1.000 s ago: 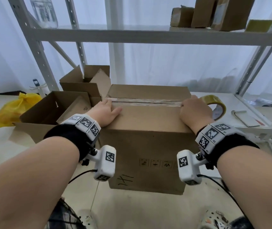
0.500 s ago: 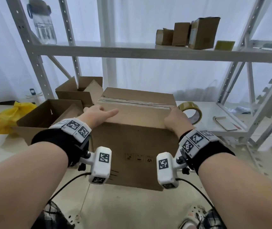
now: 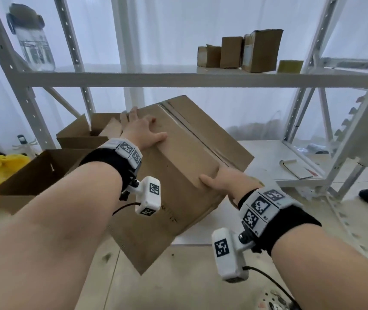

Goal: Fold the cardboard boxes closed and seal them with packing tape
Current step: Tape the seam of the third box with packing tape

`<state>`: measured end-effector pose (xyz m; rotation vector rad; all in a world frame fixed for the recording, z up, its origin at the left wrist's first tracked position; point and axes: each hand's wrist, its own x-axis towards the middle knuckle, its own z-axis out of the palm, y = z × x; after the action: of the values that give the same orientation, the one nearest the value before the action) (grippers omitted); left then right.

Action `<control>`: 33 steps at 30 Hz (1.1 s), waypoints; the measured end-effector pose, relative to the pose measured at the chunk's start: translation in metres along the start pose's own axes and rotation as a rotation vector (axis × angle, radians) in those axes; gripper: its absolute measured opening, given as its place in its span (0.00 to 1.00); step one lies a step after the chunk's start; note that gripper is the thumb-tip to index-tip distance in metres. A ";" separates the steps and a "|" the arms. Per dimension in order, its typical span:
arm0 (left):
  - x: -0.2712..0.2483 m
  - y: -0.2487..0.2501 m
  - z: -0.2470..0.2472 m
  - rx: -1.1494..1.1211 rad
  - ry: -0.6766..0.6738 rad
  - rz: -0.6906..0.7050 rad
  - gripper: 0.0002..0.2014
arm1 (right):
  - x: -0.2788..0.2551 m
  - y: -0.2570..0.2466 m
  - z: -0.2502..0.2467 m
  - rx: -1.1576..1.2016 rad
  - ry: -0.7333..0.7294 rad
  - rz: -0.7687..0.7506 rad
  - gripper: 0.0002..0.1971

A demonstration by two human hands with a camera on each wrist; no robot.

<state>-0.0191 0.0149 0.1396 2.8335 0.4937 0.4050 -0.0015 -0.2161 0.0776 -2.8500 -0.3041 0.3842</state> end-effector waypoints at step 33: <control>-0.011 -0.013 0.083 -0.557 -0.100 -0.410 0.49 | 0.142 0.027 -0.032 0.607 -0.047 -0.185 0.51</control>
<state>-0.0075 0.0071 0.0559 2.1404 0.7793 0.2642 0.1462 -0.2146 0.0676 -2.2037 -0.3800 0.4202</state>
